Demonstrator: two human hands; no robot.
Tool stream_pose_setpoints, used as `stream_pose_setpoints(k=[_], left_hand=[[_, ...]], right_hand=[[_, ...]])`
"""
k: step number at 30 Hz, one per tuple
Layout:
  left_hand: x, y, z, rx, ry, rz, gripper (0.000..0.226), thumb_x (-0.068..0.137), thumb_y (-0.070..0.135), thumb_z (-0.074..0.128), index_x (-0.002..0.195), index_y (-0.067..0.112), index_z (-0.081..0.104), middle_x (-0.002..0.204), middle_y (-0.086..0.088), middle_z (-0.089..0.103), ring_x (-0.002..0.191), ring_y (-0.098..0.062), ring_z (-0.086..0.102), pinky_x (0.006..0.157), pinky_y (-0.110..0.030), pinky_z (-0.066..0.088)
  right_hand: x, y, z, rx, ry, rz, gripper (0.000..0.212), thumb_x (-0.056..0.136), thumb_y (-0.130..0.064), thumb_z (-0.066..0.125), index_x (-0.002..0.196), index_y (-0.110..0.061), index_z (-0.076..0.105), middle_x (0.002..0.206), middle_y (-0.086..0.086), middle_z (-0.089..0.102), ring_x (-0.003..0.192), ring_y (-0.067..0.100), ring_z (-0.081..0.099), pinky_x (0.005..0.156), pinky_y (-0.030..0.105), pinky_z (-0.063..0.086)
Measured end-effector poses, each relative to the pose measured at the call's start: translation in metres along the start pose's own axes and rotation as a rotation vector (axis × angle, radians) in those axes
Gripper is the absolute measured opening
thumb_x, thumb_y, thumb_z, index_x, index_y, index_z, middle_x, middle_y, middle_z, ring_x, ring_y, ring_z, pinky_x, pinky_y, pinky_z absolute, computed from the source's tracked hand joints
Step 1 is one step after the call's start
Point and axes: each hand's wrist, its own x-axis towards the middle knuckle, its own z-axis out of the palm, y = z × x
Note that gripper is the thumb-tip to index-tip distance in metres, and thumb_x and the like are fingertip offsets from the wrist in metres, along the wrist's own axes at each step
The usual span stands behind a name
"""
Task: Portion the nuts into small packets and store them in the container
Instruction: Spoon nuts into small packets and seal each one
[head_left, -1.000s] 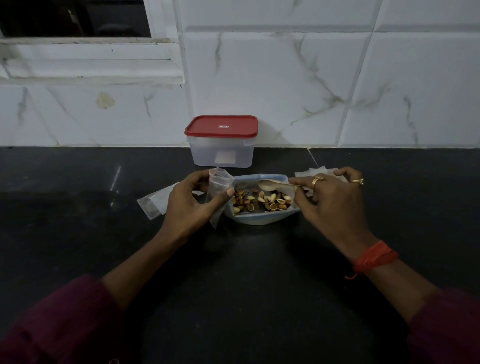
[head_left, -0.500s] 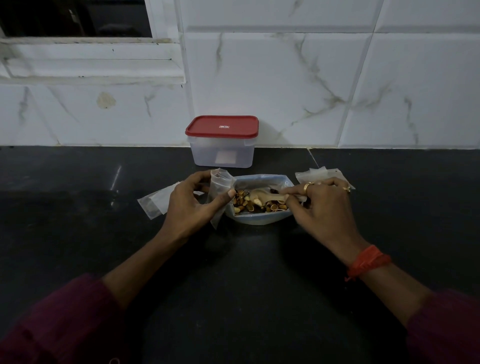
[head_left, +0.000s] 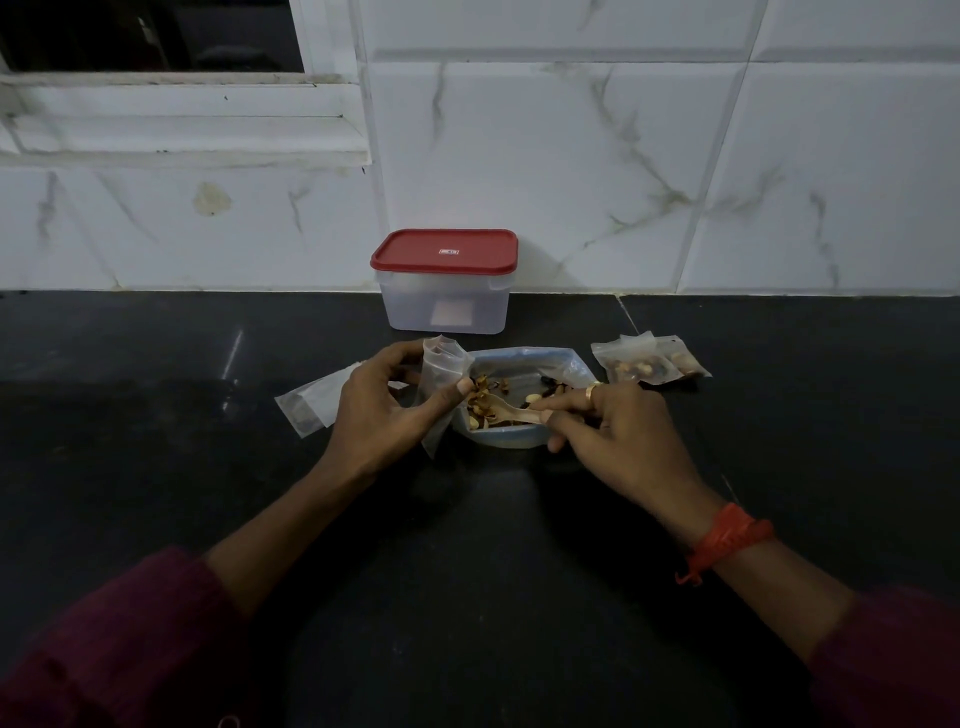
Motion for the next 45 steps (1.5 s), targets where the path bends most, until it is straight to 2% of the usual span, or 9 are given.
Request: stream_pose_setpoints(k=[4,10,16,23,27,31,39,42,45], left_hand=[[0.0,0.0,0.0,0.0,0.003,-0.003,0.076,0.069,0.057,0.069,0.134,0.019,0.058,0.124,0.003,0.065,0.106,-0.001,0.059,0.078,-0.016,0.045],[0.001,0.0,0.0,0.013,0.007,-0.004,0.071,0.074,0.051,0.073,0.134,0.018,0.058,0.126,0.001,0.065,0.106,-0.004,0.059,0.076,-0.014,0.043],[0.0,0.0,0.0,0.021,-0.01,0.012,0.078,0.069,0.057,0.069,0.135,0.017,0.057,0.127,0.0,0.065,0.109,-0.009,0.059,0.077,-0.014,0.044],[0.001,-0.002,0.0,0.041,-0.008,0.017,0.072,0.073,0.051,0.074,0.135,0.019,0.057,0.128,0.002,0.064,0.108,-0.006,0.058,0.076,-0.012,0.042],[-0.001,-0.001,0.001,0.065,-0.016,0.043,0.074,0.073,0.054,0.074,0.135,0.019,0.057,0.128,0.002,0.063,0.11,-0.008,0.058,0.077,-0.013,0.042],[-0.005,0.002,0.0,0.092,-0.028,0.094,0.074,0.073,0.055,0.074,0.135,0.021,0.057,0.127,0.004,0.063,0.108,-0.003,0.057,0.078,-0.009,0.041],[-0.005,0.002,0.001,0.109,-0.038,0.116,0.07,0.073,0.054,0.075,0.134,0.023,0.058,0.127,0.004,0.063,0.109,-0.005,0.057,0.078,-0.009,0.04],[-0.005,0.003,0.001,0.091,-0.038,0.111,0.073,0.071,0.058,0.072,0.134,0.023,0.058,0.126,0.005,0.063,0.109,-0.005,0.057,0.078,-0.009,0.04],[-0.004,0.001,0.001,0.091,-0.037,0.113,0.073,0.072,0.059,0.072,0.134,0.024,0.058,0.126,0.005,0.064,0.107,0.0,0.056,0.078,-0.009,0.04]], right_hand=[[-0.002,0.0,0.003,0.138,-0.011,0.098,0.015,0.094,-0.023,0.065,0.097,-0.029,0.078,0.07,-0.018,0.073,0.058,-0.01,0.057,0.057,0.007,0.04],[0.0,0.002,-0.002,0.233,0.076,0.178,0.017,0.095,-0.023,0.062,0.1,-0.029,0.077,0.07,-0.017,0.074,0.068,-0.003,0.065,0.06,0.012,0.047],[0.001,0.004,-0.002,0.228,0.12,0.178,0.014,0.095,-0.027,0.063,0.099,-0.033,0.075,0.071,-0.018,0.074,0.073,0.013,0.069,0.072,0.029,0.058],[0.005,0.006,-0.008,0.294,0.162,0.2,0.016,0.096,-0.024,0.063,0.105,-0.026,0.076,0.073,-0.012,0.074,0.07,-0.008,0.063,0.073,0.021,0.051],[0.005,0.0,-0.012,0.407,0.24,0.155,0.016,0.096,-0.022,0.063,0.095,-0.031,0.076,0.072,-0.013,0.074,0.065,-0.007,0.06,0.073,0.024,0.048],[0.0,-0.008,-0.01,0.488,0.247,0.033,0.022,0.097,-0.021,0.062,0.103,-0.04,0.07,0.078,-0.011,0.075,0.068,0.0,0.061,0.071,0.028,0.055],[-0.007,-0.007,0.004,0.3,0.182,-0.13,0.026,0.094,-0.031,0.067,0.119,-0.031,0.072,0.089,-0.016,0.076,0.089,0.001,0.069,0.083,0.032,0.057],[-0.007,-0.002,0.008,0.106,0.239,-0.257,0.037,0.092,-0.04,0.065,0.129,-0.041,0.063,0.091,-0.017,0.073,0.097,-0.001,0.06,0.096,0.04,0.048],[-0.004,-0.001,0.007,-0.034,0.316,-0.379,0.059,0.092,-0.027,0.072,0.145,-0.034,0.047,0.088,-0.011,0.073,0.092,-0.017,0.05,0.104,0.027,0.03]])
